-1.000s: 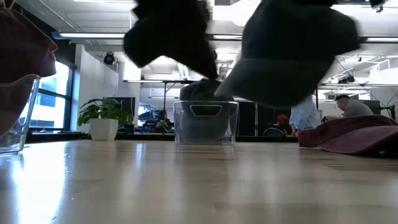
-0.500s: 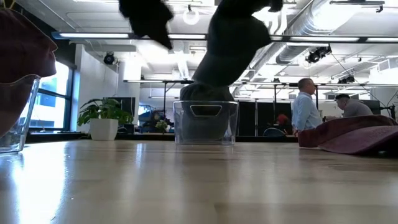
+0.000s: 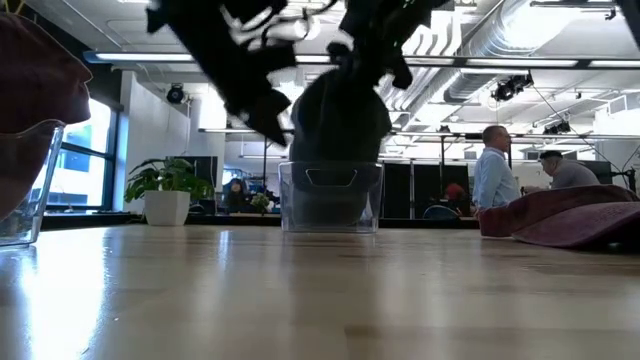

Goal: Pick & Place hat
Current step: Put the black cap into the top transparent bin

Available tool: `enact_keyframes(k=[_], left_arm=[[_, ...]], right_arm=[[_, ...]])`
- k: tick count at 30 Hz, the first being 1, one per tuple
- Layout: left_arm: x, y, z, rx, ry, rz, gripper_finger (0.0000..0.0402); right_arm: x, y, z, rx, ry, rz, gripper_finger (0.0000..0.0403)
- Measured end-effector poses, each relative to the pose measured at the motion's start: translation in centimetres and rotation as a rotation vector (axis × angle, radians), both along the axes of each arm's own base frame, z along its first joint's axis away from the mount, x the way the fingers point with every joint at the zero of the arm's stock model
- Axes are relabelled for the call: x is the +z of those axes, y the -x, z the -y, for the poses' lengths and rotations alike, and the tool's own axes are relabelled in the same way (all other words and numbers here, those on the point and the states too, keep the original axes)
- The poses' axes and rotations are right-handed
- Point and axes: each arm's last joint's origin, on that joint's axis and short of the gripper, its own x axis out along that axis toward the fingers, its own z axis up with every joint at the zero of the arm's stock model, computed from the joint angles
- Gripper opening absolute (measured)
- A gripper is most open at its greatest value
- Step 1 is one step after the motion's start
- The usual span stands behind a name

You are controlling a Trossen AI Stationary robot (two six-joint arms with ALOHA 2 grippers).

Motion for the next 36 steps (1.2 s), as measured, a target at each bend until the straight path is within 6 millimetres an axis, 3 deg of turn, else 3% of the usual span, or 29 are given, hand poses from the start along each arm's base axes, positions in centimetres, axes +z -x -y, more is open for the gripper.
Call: enact_keyframes(k=[7,15,25,31,36], left_arm=[[-1.3,0.4,-2.4,-0.005,0.058,0.085,0.0060],[-1.5,0.6,-2.1,0.054,0.069,0.097,0.0060],[-1.8,1.1,0.4,0.098,0.011,0.084,0.0060],[-1.7,1.3,1.5,0.101,-0.038,0.090,0.0060],[-1.7,1.3,1.4,0.101,-0.039,0.091,0.0060]], right_arm=[[-3.5,-1.0,1.8,-0.006,0.114,-0.132,0.0008],[-4.1,-1.9,2.7,-0.106,0.261,-0.062,0.0006],[-7.3,-1.2,4.1,-0.211,0.329,-0.073,0.0018],[-7.8,-1.3,4.2,-0.258,0.397,-0.066,0.0080],[-5.6,-1.3,3.8,-0.304,0.409,-0.005,0.0161]])
